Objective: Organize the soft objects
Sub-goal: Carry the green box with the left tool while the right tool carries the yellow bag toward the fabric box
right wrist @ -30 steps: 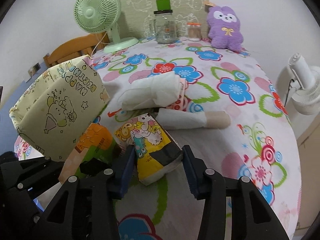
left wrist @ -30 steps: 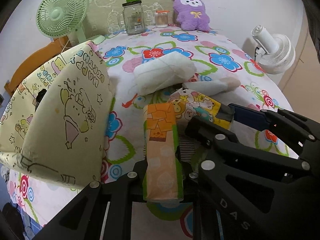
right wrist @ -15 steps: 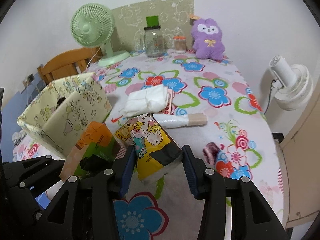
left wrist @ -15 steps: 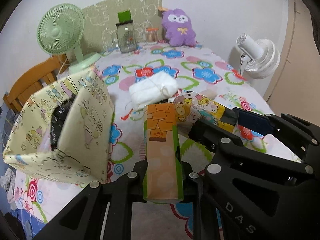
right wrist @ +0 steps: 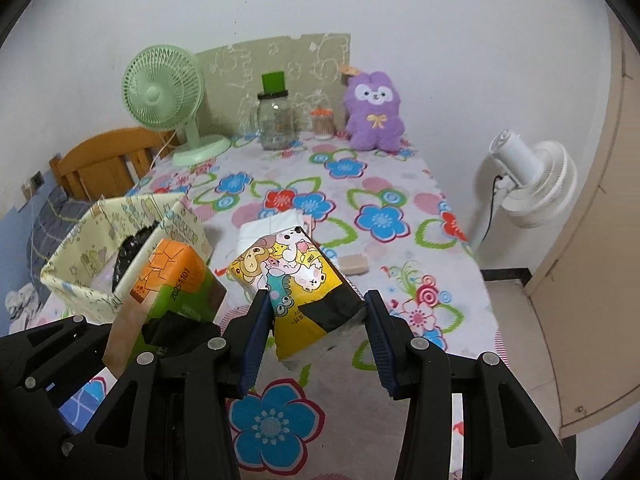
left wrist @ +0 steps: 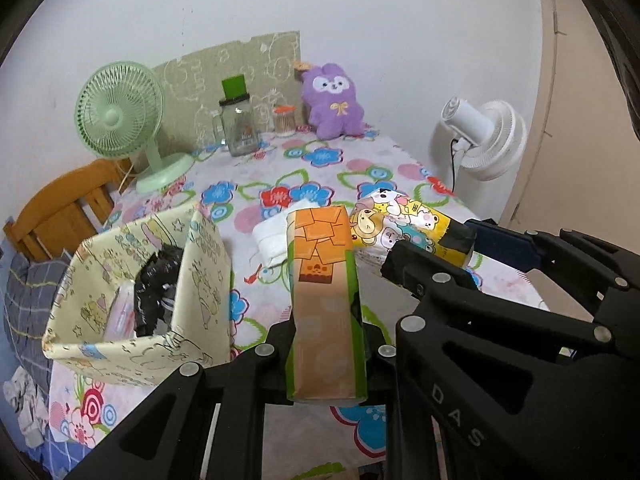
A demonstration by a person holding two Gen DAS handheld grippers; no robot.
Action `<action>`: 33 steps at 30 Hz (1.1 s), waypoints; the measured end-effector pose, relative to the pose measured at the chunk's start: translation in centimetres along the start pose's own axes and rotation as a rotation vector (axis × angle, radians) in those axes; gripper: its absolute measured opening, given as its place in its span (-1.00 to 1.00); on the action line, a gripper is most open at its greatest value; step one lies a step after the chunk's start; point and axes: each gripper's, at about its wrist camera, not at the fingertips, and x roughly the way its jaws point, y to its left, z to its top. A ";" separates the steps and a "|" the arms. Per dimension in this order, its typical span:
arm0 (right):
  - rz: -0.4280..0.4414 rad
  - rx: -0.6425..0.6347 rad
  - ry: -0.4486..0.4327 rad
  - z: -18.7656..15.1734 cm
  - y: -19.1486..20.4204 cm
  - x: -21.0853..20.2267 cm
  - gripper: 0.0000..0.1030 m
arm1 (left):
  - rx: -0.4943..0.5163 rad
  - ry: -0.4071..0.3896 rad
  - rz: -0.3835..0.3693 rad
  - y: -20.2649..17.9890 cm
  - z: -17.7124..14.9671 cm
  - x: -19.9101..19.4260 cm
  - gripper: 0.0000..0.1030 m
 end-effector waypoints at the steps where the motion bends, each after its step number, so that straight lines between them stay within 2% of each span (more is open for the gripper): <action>1: -0.004 0.000 -0.007 0.2 0.1 -0.3 -0.03 | 0.002 -0.006 -0.004 0.0 0.2 -0.3 -0.70; 16: -0.023 -0.038 -0.091 2.9 2.8 -4.3 -0.03 | 0.031 -0.083 -0.045 2.3 1.9 -3.8 -0.70; 33: 0.039 -0.109 -0.085 6.3 8.5 -1.4 -0.03 | -0.029 -0.095 0.019 8.5 3.0 -2.8 -0.69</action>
